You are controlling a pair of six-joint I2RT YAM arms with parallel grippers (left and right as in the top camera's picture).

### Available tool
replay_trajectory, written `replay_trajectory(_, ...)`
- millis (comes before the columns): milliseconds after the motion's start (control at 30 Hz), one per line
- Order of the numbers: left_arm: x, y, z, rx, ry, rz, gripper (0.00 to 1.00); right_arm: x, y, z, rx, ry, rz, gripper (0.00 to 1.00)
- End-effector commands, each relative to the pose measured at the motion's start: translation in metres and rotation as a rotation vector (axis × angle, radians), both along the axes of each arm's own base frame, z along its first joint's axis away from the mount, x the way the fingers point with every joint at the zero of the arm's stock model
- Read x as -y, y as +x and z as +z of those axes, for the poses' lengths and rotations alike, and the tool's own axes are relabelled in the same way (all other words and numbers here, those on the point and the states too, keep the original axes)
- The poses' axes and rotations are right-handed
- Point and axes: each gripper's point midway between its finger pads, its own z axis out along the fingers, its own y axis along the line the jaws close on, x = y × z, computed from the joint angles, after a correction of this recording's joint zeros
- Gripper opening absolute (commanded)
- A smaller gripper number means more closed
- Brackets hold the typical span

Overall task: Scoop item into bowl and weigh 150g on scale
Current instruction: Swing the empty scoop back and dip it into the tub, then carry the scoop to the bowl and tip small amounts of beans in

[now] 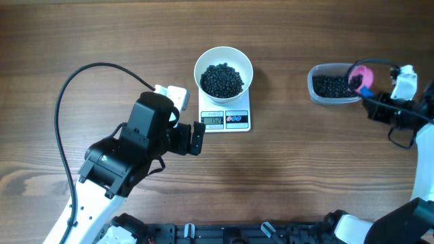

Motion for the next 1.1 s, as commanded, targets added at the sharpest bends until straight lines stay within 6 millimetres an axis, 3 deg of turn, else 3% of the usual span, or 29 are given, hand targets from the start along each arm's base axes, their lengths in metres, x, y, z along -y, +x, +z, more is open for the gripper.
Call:
replay_trajectory(0,0.002,-0.001,0.001,0.007,0.004,-0.018,1.0,0.01,0.001,-0.002,-0.056,-0.261,0.072,0.04)
replay_trajectory(300,0.002,-0.001,0.001,0.007,0.003,-0.018,1.0,-0.004,0.024,0.009,-0.086,-0.631,0.162,0.04)
replay_trajectory(367,0.002,-0.001,0.001,0.007,0.003,-0.018,1.0,-0.004,0.026,0.011,-0.087,-0.665,0.157,0.04)
replay_trajectory(500,0.002,-0.001,0.001,0.007,0.003,-0.018,1.0,-0.031,0.033,0.008,-0.031,-0.563,0.23,0.04)
replay_trajectory(633,0.002,-0.001,0.001,0.007,0.003,-0.018,1.0,-0.087,0.048,0.017,0.108,-0.219,0.271,0.04)
replay_trajectory(700,0.002,-0.001,0.001,0.007,0.003,-0.018,1.0,-0.127,0.063,0.044,0.257,0.013,0.337,0.04)
replay_trajectory(800,0.002,-0.001,0.001,0.007,0.003,-0.018,1.0,-0.155,0.079,0.085,0.417,0.216,0.374,0.04)
replay_trajectory(833,0.002,-0.001,0.001,0.007,0.003,-0.018,1.0,-0.17,0.083,0.111,0.505,0.321,0.426,0.04)
replay_trajectory(933,0.002,-0.001,0.001,0.007,0.004,-0.018,1.0,-0.196,0.081,0.141,0.616,0.393,0.552,0.04)
replay_trajectory(1067,0.002,-0.001,0.001,0.007,0.003,-0.018,1.0,-0.239,0.069,0.131,0.642,0.294,0.725,0.04)
